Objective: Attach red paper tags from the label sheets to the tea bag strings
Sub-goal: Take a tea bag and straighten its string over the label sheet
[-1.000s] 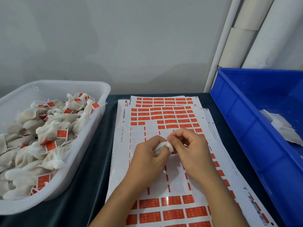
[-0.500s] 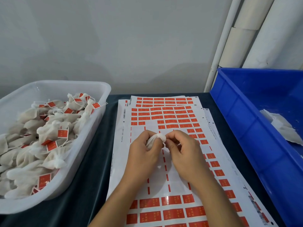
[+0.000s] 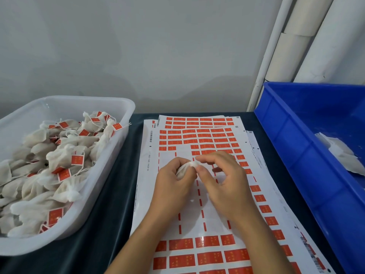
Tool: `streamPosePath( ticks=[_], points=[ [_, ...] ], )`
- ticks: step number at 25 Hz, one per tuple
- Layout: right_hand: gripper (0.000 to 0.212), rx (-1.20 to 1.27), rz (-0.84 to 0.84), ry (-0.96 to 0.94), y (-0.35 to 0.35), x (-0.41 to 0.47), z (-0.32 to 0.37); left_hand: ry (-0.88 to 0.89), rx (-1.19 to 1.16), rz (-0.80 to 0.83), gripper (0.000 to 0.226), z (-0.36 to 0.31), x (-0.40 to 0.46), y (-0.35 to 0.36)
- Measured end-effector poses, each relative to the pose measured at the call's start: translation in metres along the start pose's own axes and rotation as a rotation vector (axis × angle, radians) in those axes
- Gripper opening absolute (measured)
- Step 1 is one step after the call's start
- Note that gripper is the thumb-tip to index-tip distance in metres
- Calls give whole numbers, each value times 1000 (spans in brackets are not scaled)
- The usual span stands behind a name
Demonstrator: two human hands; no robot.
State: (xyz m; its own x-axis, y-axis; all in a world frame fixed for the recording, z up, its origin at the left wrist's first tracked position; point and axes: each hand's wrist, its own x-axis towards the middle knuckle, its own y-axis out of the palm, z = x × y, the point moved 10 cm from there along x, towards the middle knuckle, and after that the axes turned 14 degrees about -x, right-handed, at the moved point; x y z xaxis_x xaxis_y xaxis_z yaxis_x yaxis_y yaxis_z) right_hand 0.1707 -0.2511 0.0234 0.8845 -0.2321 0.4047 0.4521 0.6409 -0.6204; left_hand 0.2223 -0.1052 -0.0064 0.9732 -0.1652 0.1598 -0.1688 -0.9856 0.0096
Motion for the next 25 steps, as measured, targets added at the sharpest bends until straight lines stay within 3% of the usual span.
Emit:
streamPosePath(
  ticks=[5,10,15,20,25],
  points=[
    [8,-60,-44,22,-7,1,-5,-46,-13,115,21,-1,-2,11],
    [6,36,-68,15,-8,1,3,-139,-157,205,32,-2,-5,11],
    [4,46,-146,-62,-18,-2,12,-123,-174,190,37,-4,-5,10],
    [17,-12,-105,-114,-11,-5,19,-123,-236,158,31,-2,-1,5],
    [14,-85,-139,-143,-13,-6,19,-161,-265,161,30,4,-2,5]
  ],
)
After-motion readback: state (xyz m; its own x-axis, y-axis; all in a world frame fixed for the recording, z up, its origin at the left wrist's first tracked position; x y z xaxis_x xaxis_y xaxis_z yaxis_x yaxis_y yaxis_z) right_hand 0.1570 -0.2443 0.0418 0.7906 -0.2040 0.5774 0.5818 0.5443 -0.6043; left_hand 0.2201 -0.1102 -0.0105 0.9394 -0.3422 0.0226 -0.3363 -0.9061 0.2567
